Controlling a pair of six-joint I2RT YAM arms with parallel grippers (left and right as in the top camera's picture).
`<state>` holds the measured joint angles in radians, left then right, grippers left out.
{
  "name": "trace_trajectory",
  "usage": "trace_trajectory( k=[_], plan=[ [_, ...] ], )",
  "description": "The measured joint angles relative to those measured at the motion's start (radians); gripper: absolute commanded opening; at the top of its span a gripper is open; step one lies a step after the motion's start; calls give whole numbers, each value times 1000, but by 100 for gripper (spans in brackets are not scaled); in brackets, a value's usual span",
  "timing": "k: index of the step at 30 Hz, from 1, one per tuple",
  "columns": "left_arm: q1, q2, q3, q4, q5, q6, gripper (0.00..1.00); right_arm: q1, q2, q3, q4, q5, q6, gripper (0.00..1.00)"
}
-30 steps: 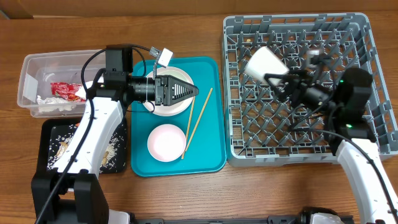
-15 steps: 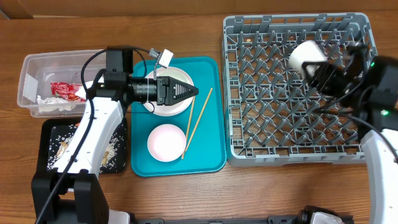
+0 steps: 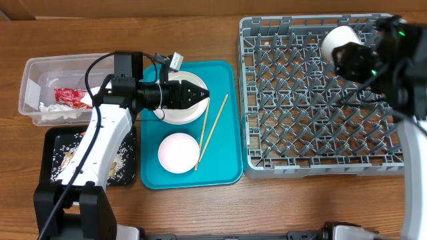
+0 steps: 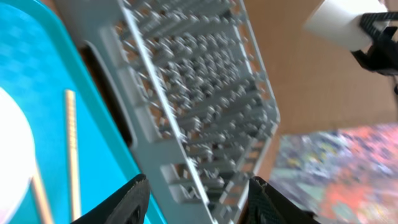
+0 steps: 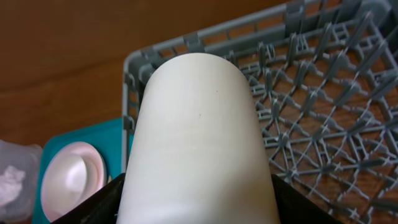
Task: Sort waste into correct bins and load items into the dishwasher
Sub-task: 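Carry the cup right over the dish rack with the right gripper, then lower the cup upside down into the dish rack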
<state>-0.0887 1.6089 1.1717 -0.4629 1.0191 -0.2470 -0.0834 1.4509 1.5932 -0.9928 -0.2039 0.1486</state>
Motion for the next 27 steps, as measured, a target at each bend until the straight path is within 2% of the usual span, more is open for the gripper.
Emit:
trace_trajectory(
  k=[7, 13, 16, 21, 27],
  plan=[
    [44, 0, 47, 5, -164, -51, 55, 109, 209, 152, -110, 63, -33, 38],
    [71, 0, 107, -79, -431, -86, 80, 193, 267, 182, -176, 150, -45, 38],
    [71, 0, 110, -87, -549, -93, 100, 204, 286, 185, -219, 163, -45, 38],
    [71, 0, 110, -87, -639, -95, 100, 204, 294, 185, -286, 152, -45, 34],
    [71, 0, 110, -88, -668, -95, 100, 204, 295, 185, -343, 126, -44, 33]
  ],
)
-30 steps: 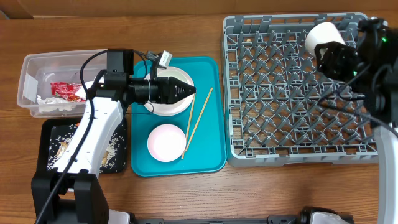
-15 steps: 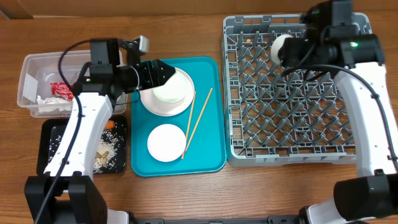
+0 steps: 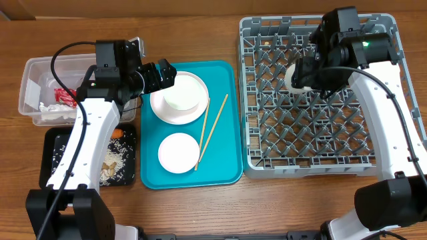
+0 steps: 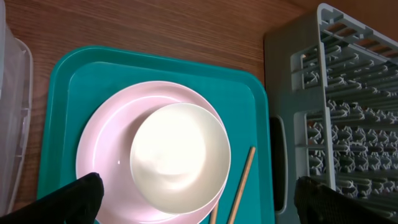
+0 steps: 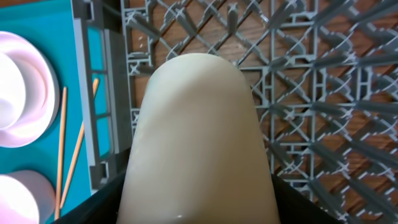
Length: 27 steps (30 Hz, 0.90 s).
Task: Sort waste into correct bins and load items into the dishwasher
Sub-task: 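Lower the cup upside down into the dish rack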
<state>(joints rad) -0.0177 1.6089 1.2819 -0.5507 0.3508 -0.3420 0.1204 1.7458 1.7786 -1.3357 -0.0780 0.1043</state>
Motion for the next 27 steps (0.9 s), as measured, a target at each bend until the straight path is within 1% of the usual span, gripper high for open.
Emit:
trace_trajectory(
  k=[5, 7, 8, 21, 27],
  plan=[
    [0, 0, 0, 0, -8, 0, 100, 0, 0, 0, 0, -28, 0, 29],
    [0, 0, 0, 0, -9, 0, 100, 0, 0, 0, 0, -31, 0, 22],
    [0, 0, 0, 0, -11, 0, 100, 0, 0, 0, 0, -34, 0, 21],
    [0, 0, 0, 0, -11, 0, 100, 45, 0, -5, -1, -37, 0, 20],
    [0, 0, 0, 0, -12, 0, 100, 91, 0, -83, 42, 5, 0, 20]
  ],
)
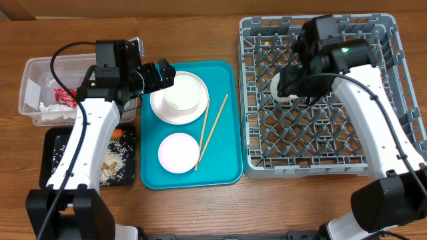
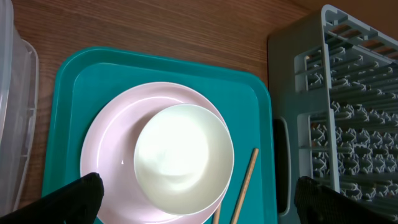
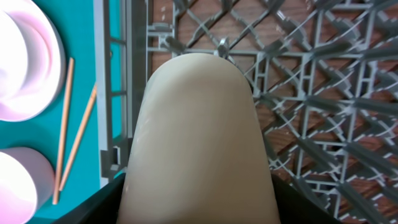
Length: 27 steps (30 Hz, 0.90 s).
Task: Sort waste into correct bins and load items into the dishwasher
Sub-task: 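Lower the cup upside down into the dish rack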
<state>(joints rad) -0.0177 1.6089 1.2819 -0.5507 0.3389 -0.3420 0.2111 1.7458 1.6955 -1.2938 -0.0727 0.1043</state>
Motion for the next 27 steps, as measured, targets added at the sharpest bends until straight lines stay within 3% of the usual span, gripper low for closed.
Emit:
trace_trajectory(
  k=[27],
  plan=[
    [0, 0, 0, 0, 0, 0, 100, 11, 55, -56, 74, 65, 0, 18]
  ],
)
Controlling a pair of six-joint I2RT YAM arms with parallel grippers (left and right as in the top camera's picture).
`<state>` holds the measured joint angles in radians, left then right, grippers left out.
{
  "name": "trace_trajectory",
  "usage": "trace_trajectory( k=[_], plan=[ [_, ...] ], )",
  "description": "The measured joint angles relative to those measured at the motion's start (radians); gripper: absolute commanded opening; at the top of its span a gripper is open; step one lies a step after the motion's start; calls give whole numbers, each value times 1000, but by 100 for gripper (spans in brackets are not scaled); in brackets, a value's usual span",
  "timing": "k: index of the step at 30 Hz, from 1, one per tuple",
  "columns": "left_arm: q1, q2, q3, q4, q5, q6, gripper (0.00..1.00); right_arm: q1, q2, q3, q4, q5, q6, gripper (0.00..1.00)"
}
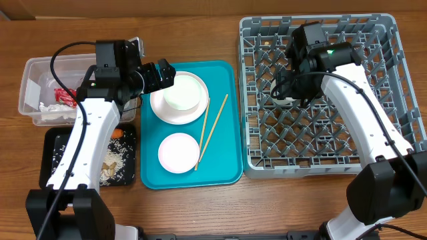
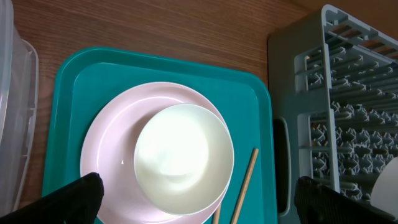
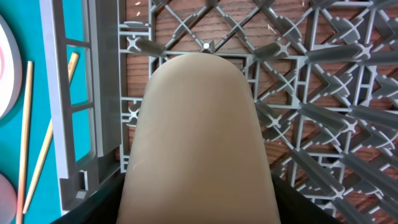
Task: Sort waste into correct bins and load items into the dishwasher
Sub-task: 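Lower the cup upside down into the dish rack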
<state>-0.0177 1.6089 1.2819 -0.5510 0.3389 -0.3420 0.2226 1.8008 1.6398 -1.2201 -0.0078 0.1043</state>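
Note:
My right gripper point(image 1: 288, 93) is shut on a cream cup point(image 3: 198, 137), holding it low among the pins at the left side of the grey dishwasher rack point(image 1: 320, 157). On the teal tray point(image 1: 227, 167) a cream bowl point(image 1: 180, 93) sits in a pink plate point(image 1: 163, 112), with a small pink dish point(image 1: 178, 153) and two wooden chopsticks point(image 1: 212, 127) beside them. My left gripper point(image 2: 199, 202) hangs open above the bowl point(image 2: 183, 154) and plate point(image 2: 106, 155), nothing between its fingers.
A clear plastic bin point(image 1: 40, 90) with wrappers stands at the far left. A black tray point(image 1: 57, 160) of food scraps lies in front of it, partly under my left arm. The rack's left wall point(image 2: 298, 112) borders the teal tray.
My right gripper has gone lower into the rack with the cup, which now sits darker among the pins near the rack's left wall. The left arm has not moved.
The right gripper held the cup high over the rack's far right corner while the left gripper pointed sideways over the tray. Then the left gripper faced down over the bowl and stayed there. The cup went to the rack's left side and lower each time.

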Motion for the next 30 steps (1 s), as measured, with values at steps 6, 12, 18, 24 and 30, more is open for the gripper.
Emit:
trace_trajectory(
  k=[6, 12, 18, 24, 30],
  plan=[
    [0, 0, 0, 0, 0, 0, 100, -6, 4, 68, -113, -1, 0, 18],
    [0, 0, 0, 0, 0, 0, 100, -11, 3, 190, -276, 0, 1, 18],
    [0, 0, 0, 0, 0, 0, 100, -12, 3, 190, -401, -3, 13, 16],
    [0, 0, 0, 0, 0, 0, 100, -11, 3, 177, -431, -19, 22, 16],
    [0, 0, 0, 0, 0, 0, 100, -12, 3, 123, -451, -47, 23, 16]
  ],
)
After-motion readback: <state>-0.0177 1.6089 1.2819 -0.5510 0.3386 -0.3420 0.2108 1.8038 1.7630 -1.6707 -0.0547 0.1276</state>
